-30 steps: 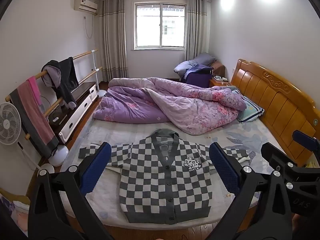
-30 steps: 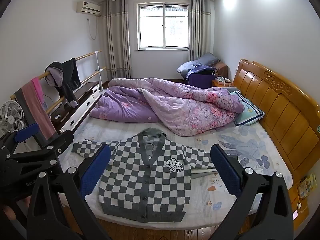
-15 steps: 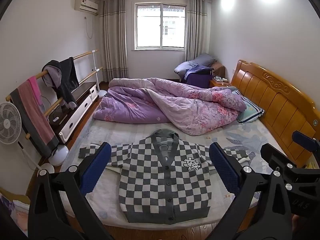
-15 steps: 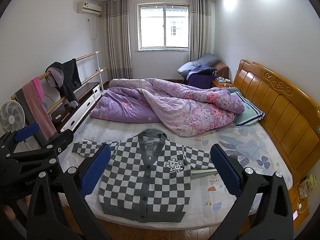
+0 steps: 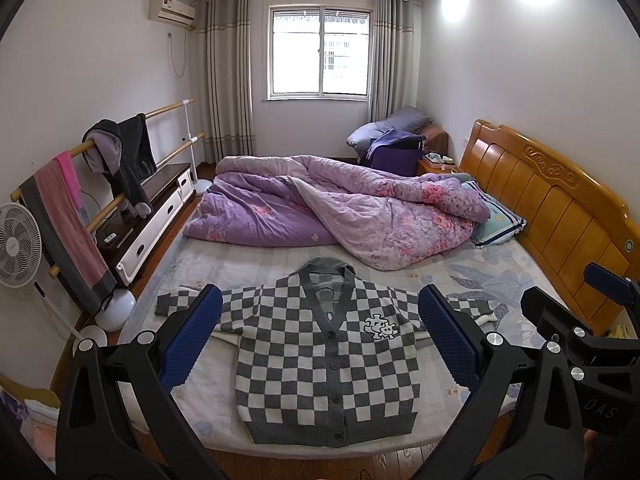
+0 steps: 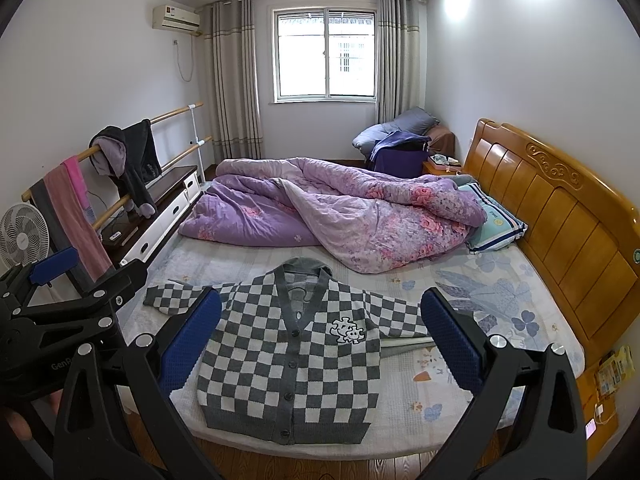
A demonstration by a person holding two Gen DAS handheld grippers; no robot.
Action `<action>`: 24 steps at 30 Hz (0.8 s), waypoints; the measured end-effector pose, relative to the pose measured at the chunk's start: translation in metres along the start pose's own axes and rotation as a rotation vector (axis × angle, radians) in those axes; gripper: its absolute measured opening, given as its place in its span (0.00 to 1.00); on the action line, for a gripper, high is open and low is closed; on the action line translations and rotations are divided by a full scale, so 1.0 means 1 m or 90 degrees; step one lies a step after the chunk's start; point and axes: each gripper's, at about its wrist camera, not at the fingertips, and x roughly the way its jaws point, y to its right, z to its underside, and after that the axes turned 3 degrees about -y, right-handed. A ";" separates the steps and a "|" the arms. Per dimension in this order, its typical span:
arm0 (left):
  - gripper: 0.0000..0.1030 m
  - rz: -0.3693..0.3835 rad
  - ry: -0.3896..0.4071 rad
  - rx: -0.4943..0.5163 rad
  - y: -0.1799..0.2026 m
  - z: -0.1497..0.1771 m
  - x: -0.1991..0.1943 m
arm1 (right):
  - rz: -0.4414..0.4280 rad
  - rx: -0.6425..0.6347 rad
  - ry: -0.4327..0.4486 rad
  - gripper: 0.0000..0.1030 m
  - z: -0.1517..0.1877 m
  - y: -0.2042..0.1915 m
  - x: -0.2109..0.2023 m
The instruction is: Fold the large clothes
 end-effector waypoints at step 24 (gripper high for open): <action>0.95 0.001 0.002 -0.001 0.004 -0.001 -0.003 | -0.001 0.000 0.005 0.93 -0.003 0.011 -0.011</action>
